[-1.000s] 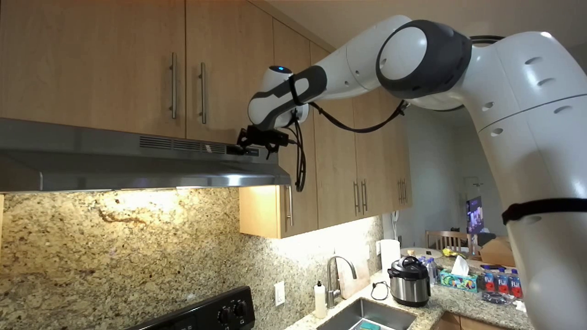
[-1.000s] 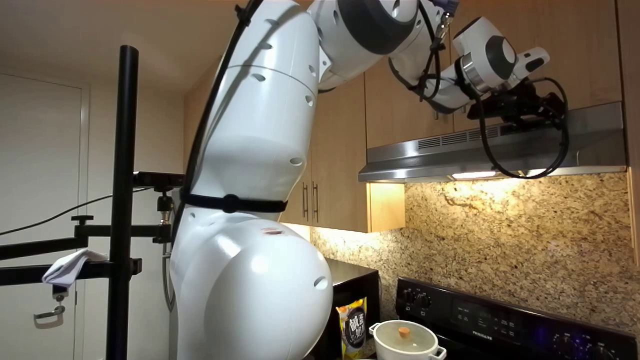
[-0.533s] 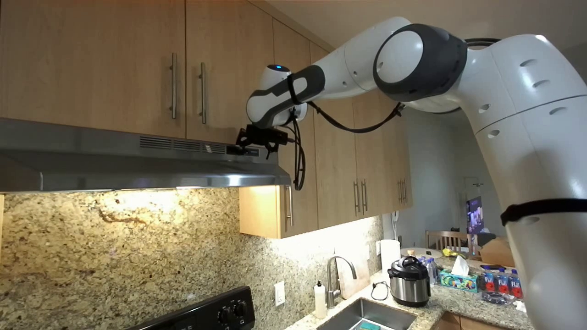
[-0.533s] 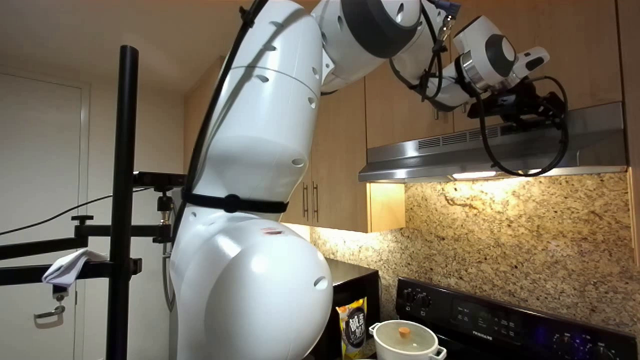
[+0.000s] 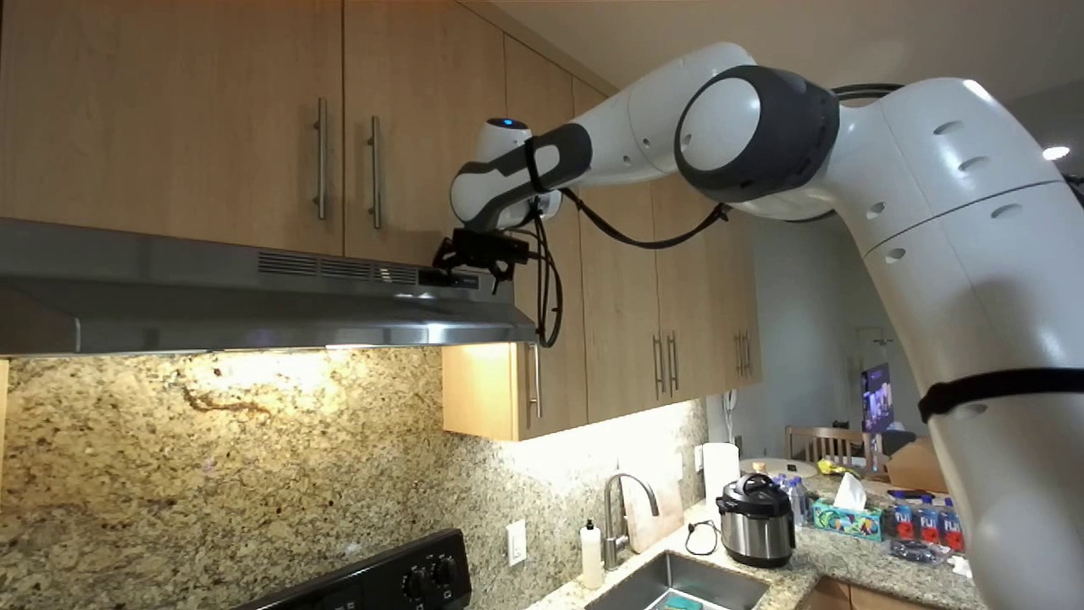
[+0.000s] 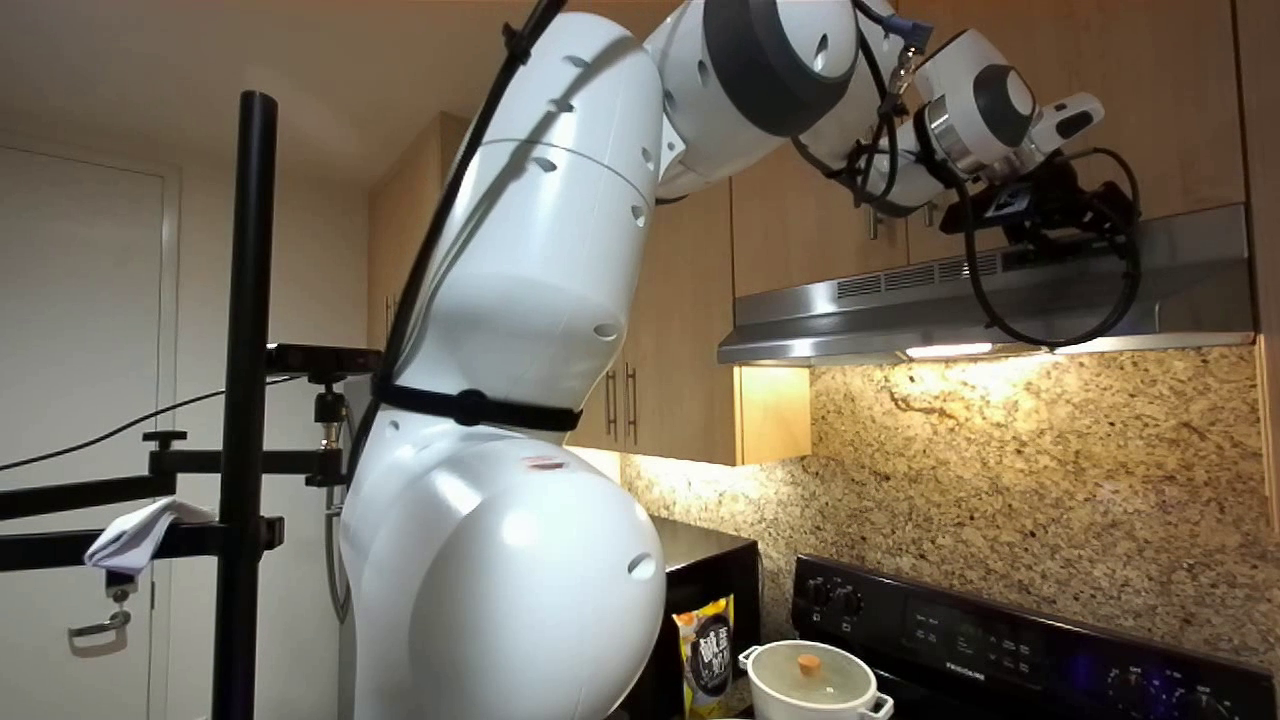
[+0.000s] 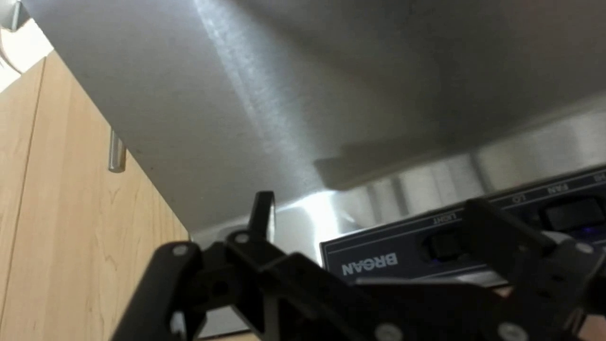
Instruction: Turn off the stove light
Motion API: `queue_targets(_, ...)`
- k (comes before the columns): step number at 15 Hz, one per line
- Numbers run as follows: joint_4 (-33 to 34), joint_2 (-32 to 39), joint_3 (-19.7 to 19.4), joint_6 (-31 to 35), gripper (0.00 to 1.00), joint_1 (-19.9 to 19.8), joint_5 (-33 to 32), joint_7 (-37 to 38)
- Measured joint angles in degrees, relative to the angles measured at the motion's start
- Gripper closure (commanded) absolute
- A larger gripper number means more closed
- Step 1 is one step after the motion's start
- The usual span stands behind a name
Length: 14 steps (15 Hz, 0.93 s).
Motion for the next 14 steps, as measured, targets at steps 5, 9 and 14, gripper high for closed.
queue_targets(5, 4.16, 2.65, -0.87, -1.79, 0.00, -0.10, 0.00, 0.83)
queue_targets(9, 6.53, 3.65, -1.63, -4.49, 0.00, -0.11, 0.00, 1.11)
queue_targets(14, 7.74, 4.11, -1.74, -5.96, 0.00, -0.02, -0.01, 1.12)
